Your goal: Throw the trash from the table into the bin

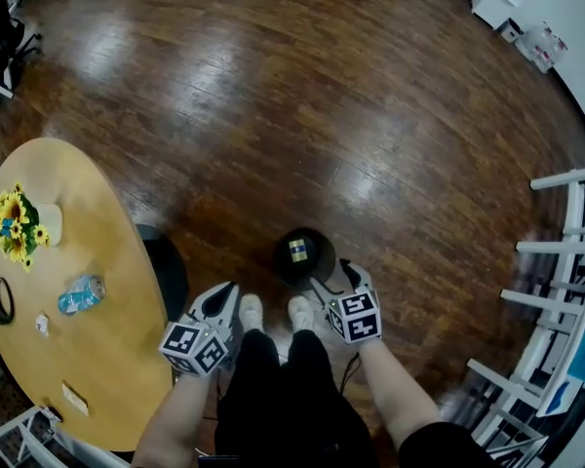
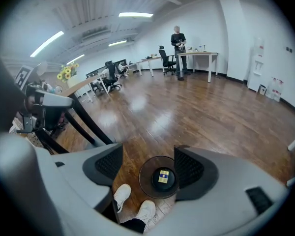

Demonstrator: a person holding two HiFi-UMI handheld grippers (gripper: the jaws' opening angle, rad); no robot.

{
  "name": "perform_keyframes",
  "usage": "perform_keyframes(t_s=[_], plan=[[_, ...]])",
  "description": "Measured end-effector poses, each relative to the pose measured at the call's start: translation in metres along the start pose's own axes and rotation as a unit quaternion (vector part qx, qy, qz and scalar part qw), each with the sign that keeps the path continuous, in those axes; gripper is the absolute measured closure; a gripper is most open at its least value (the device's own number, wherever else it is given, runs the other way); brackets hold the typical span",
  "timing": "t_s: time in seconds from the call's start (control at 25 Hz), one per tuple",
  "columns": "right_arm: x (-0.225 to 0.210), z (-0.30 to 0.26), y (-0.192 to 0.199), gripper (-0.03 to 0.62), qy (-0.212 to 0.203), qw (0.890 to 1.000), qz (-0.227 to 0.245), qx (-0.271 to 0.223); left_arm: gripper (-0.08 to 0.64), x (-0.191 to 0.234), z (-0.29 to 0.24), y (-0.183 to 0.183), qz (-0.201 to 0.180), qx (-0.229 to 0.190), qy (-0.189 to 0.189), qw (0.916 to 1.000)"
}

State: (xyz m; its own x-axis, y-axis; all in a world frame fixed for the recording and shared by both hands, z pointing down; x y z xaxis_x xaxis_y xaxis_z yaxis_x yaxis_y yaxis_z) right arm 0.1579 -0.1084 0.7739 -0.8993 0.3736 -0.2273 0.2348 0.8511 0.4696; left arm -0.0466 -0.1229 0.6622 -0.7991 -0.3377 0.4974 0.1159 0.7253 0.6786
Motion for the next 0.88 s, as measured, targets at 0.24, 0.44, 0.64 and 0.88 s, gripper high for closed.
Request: perform_keyframes(t_s=[0.24, 0.44, 0.64, 0.88], plan=[[-0.002, 0.054, -0.055, 0.592, -0.035, 0.998, 0.026, -0.056, 0.560, -0.029, 0.013, -0.047, -0.031, -0.051, 0.006, 0.9982], [-0.001, 0.106, -0.095, 0.592, -0.034, 0.991, 0.068, -0.108, 0.560, -0.054, 0.045, -0.073, -0.053, -0.086, -0.004, 0.9949], [0.015, 0.143, -0.135, 0.592, -0.048, 0.979, 0.122, -0.154, 0.560, -0.070, 0.112, -0.111, -0.068, -0.165, -0.042, 0.9830], [0.078, 0.160, -0.206, 0.592, -0.115, 0.954, 0.172, -0.217, 0.560, -0.041, 0.213, -0.140, -0.086, -0.255, -0.122, 0.9554]])
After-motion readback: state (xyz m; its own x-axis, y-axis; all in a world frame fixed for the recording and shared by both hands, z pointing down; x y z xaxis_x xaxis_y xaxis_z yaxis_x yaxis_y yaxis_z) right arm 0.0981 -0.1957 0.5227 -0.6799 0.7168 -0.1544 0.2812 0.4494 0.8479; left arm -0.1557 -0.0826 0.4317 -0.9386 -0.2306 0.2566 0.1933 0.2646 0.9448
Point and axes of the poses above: the fingertips, and each gripper's own axes: z backward along the fingers, x to its left, y out of its underside, the point moved 1 cm from there along z, backward along the fingers, and after that the axes turned 7 degrees about x, right-handed, at the moved point
